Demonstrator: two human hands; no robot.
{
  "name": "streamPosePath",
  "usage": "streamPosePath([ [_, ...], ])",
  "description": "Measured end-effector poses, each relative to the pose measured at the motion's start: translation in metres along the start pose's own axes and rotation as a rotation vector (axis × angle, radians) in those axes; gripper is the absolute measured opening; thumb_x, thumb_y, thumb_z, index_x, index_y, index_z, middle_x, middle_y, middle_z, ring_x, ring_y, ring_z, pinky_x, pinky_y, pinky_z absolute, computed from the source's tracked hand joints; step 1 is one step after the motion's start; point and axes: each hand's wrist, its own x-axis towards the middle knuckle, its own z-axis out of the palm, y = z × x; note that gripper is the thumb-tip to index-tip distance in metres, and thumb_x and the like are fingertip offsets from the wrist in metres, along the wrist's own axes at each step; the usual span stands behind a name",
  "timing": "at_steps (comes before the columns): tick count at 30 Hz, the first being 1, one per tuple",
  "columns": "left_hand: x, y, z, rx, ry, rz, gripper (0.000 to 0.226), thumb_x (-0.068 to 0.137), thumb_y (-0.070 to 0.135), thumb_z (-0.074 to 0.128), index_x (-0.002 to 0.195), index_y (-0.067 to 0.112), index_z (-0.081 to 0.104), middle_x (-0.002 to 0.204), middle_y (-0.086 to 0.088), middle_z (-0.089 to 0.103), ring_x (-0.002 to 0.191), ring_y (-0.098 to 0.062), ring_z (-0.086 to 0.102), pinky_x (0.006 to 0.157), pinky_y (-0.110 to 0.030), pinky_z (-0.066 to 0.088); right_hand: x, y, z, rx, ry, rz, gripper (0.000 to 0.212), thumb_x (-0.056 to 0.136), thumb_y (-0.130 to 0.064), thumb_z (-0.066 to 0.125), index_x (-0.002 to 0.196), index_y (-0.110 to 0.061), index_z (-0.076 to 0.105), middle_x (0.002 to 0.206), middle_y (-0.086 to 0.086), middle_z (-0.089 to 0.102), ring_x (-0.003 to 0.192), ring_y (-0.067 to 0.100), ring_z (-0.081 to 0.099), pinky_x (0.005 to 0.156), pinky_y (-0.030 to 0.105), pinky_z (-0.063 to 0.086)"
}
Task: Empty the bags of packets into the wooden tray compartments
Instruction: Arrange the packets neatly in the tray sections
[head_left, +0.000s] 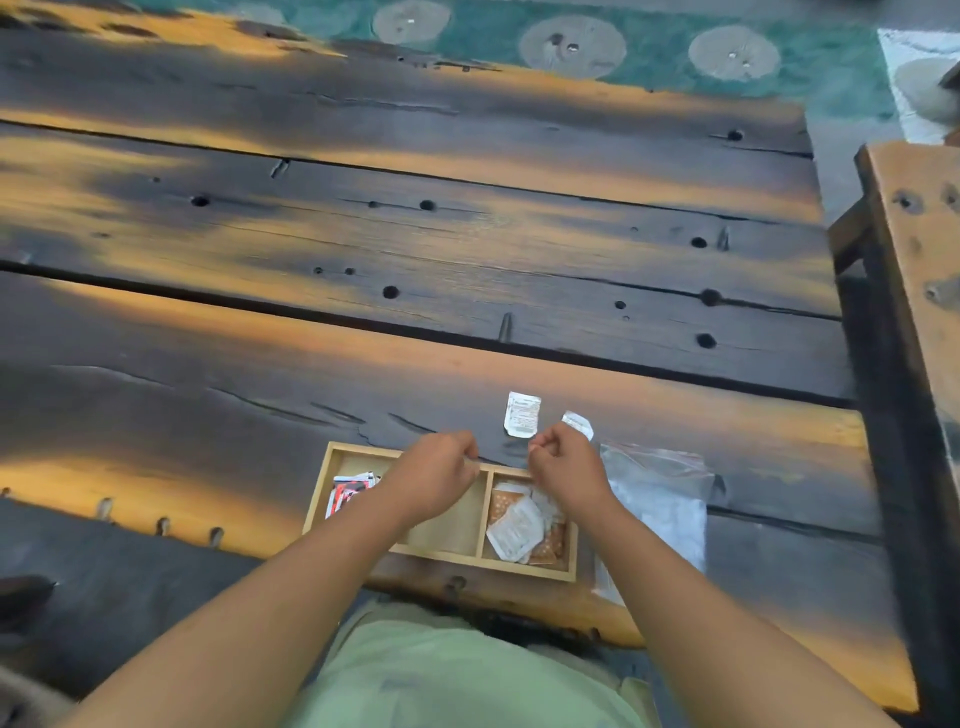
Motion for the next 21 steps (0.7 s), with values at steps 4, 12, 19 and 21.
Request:
streamPosePath([
  [4, 0.022, 0.002, 0.005, -0.057, 0.023, -0.016, 0.013, 0.093, 0.021, 0.057, 0.101, 0.015, 0.065, 0.100, -0.003, 0.067, 0.097, -0.024, 0.062, 0.079, -0.031, 0.046, 0.021, -0.008, -0.003, -0.022, 0.029, -0.001, 0.009, 0.088, -0.015, 0.057, 0.084, -0.023, 0.061, 0.078, -0.003, 0.066, 0.078, 0.023, 0.066, 0.074, 0.039, 0.054],
  [12, 0.080, 0.004, 0.023, 0.031, 0.005, -0.034, 0.023, 0.095, 0.038, 0.058, 0.094, 0.016, 0.057, 0.097, -0.007, 0.068, 0.090, -0.030, 0.063, 0.075, -0.038, 0.052, 0.074, -0.011, -0.005, -0.403, 0.013, -0.098, 0.014, 0.086, -0.014, 0.062, 0.094, -0.023, 0.054, 0.098, 0.004, 0.062, 0.083, 0.025, 0.061, 0.074, 0.038, 0.052],
  [19, 0.103, 0.013, 0.041, 0.010, 0.009, -0.161, 0.048, 0.087, 0.055, 0.063, 0.106, 0.012, 0.052, 0.102, -0.011, 0.066, 0.094, -0.034, 0.063, 0.065, -0.035, 0.042, 0.102, -0.014, -0.003, -0.597, -0.043, -0.224, 0.027, 0.084, -0.016, 0.069, 0.107, -0.015, 0.057, 0.109, 0.005, 0.055, 0.102, 0.025, 0.052, 0.082, 0.036, 0.045],
  [21, 0.105, 0.017, 0.044, 0.006, 0.022, -0.206, 0.049, 0.088, 0.055, 0.063, 0.108, 0.011, 0.050, 0.104, -0.011, 0.066, 0.096, -0.035, 0.064, 0.066, -0.036, 0.042, 0.107, -0.017, -0.001, -0.611, -0.061, -0.241, 0.028, 0.084, -0.017, 0.070, 0.108, -0.014, 0.056, 0.111, 0.005, 0.055, 0.104, 0.025, 0.050, 0.084, 0.036, 0.043],
])
